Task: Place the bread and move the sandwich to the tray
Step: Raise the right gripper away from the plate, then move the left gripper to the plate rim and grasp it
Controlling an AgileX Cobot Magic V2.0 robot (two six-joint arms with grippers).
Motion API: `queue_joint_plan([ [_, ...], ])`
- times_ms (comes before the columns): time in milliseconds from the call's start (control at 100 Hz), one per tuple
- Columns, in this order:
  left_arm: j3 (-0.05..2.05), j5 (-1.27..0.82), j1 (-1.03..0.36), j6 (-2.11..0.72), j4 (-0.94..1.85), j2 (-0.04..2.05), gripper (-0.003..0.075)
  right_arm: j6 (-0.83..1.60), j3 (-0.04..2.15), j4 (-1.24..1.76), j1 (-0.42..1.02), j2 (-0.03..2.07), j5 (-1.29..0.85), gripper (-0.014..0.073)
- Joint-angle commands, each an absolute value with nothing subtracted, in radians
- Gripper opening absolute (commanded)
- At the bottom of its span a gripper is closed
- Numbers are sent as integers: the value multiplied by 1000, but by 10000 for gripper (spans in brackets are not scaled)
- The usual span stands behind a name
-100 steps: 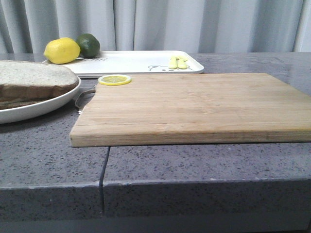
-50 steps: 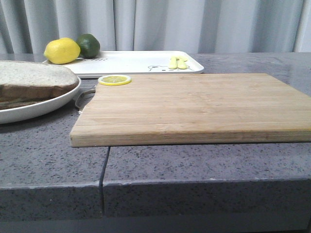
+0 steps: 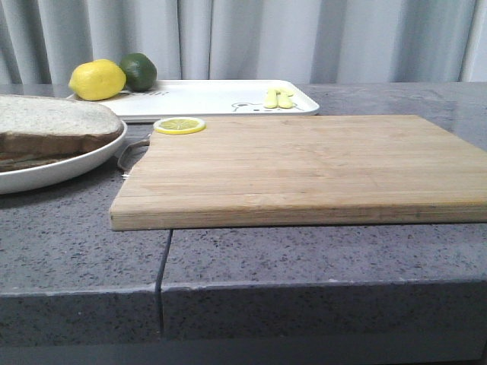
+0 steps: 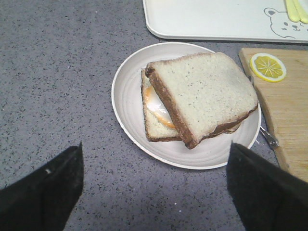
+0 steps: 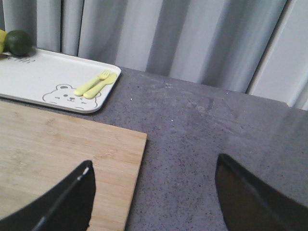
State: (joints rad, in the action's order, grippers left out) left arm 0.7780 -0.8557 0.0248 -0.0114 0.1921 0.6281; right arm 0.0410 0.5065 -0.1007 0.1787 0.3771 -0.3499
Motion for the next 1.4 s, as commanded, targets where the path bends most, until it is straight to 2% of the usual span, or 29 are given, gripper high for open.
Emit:
queue_joint_plan([
  [0, 813, -798, 24, -10, 211, 635, 567, 39, 529, -123, 171, 382, -295, 520],
  [1390, 813, -789, 24, -10, 211, 635, 567, 38, 528, -118, 171, 382, -257, 520],
])
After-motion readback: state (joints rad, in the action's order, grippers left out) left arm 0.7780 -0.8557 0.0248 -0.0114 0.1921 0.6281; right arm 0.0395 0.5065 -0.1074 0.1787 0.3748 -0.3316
